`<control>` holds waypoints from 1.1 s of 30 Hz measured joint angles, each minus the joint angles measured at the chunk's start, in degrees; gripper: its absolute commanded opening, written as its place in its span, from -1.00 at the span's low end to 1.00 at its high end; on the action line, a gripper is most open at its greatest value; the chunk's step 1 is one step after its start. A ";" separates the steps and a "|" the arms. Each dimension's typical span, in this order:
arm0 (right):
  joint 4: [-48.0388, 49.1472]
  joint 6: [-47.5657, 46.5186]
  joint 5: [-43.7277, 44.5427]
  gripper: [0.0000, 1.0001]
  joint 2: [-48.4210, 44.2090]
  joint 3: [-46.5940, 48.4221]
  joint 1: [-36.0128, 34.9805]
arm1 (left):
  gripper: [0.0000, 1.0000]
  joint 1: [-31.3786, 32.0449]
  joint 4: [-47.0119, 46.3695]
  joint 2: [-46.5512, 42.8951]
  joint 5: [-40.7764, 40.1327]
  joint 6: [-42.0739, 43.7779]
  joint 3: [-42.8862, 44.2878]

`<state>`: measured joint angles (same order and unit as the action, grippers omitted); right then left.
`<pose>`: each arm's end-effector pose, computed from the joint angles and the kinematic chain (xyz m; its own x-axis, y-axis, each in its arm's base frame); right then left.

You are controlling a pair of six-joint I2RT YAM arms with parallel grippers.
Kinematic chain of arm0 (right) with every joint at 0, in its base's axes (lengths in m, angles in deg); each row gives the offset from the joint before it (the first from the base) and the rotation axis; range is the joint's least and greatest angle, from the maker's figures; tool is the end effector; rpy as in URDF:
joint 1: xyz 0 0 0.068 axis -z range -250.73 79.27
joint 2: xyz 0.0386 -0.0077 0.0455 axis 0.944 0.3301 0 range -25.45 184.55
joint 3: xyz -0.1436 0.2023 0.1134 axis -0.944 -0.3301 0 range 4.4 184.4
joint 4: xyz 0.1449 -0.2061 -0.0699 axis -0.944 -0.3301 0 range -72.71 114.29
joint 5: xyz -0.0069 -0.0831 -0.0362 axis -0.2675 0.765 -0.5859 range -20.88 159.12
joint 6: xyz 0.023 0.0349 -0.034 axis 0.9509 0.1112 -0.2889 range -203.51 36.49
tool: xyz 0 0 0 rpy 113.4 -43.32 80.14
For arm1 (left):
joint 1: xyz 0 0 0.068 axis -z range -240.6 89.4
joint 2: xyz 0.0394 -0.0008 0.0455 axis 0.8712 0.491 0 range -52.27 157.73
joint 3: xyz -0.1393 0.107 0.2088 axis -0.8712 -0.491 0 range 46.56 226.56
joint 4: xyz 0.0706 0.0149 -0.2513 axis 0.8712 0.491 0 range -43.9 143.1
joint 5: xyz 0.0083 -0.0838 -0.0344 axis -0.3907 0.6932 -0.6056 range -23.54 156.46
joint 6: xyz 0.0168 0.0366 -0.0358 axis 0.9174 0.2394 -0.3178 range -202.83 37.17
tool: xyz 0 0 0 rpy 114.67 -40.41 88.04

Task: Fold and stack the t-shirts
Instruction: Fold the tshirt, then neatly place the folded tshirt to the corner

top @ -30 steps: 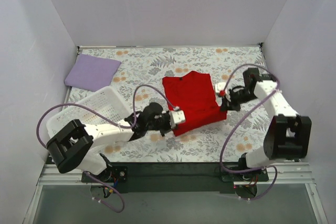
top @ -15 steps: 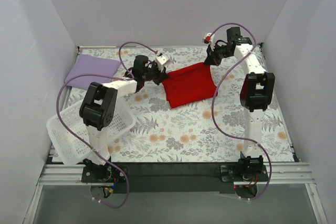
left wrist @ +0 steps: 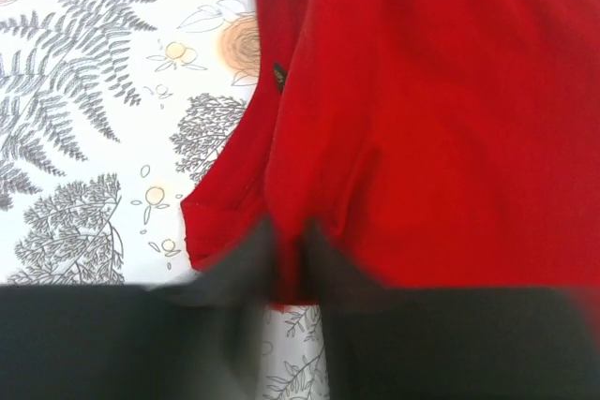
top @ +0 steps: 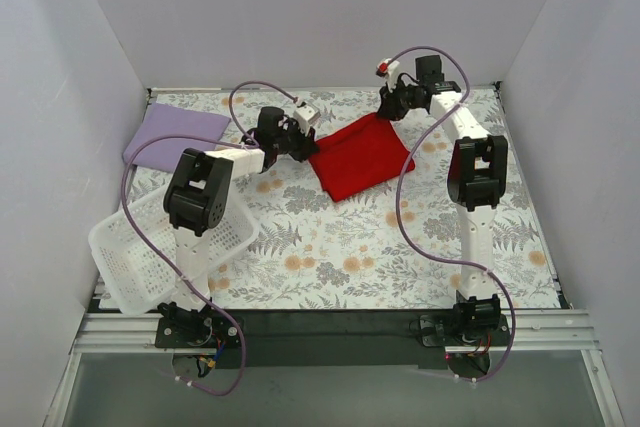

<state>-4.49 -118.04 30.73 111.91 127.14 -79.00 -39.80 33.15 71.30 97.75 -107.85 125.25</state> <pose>0.5316 0.0995 0.2186 -0.2431 -0.4844 -0.8404 -0.8461 0.5296 -0.0605 0.4334 -0.1843 0.1479 -0.7505 -0.1016 -0.6530 0.4393 0.6615 -0.6078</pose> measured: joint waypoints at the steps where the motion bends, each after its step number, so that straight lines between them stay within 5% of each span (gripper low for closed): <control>1: 1.03 1.40 0.96 -0.12 0.26 -0.02 -0.17 | -0.22 0.02 -0.15 0.00 -1.01 -0.52 0.00; 2: 2.34 3.30 2.38 0.26 0.50 -0.02 -0.37 | -0.11 0.04 -0.31 0.00 -2.27 -1.90 0.00; 4: 5.11 6.84 5.57 0.54 0.83 -0.33 -0.68 | 0.48 0.09 -1.20 -0.02 -7.19 -4.72 0.00; 5: 6.73 9.11 7.58 0.89 0.83 -0.83 -0.83 | 0.56 0.09 -1.55 -0.04 -9.75 -5.75 0.00; 7: 9.81 14.36 12.87 0.97 0.81 -1.81 -1.14 | 0.60 0.00 -1.55 -0.63 -16.63 -9.90 0.00; 11: 13.77 22.53 17.42 0.91 -0.17 -5.29 -0.59 | 0.56 -0.13 1.05 -5.09 -24.68 -15.98 -0.35; 19: 11.61 26.71 3.43 0.65 -6.93 -17.18 7.30 | 0.34 -0.42 6.14 -20.59 -15.96 -30.21 -4.20; 22: 9.29 26.21 1.53 0.59 -6.93 -18.97 8.57 | 0.36 -0.09 8.79 -19.80 -14.36 -37.83 -5.64; 28: 4.59 25.57 0.07 -0.04 -6.08 -22.14 7.17 | 0.40 1.64 15.32 -11.65 -14.88 -50.93 -8.11; 33: 4.07 25.57 0.31 -0.07 -5.79 -22.73 6.67 | 0.42 3.69 21.20 -4.83 -18.23 -58.29 -0.33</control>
<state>-0.42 -92.46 31.03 106.12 104.41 -72.33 -36.11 54.35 66.47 79.52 -166.14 124.92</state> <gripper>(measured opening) 0.466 0.701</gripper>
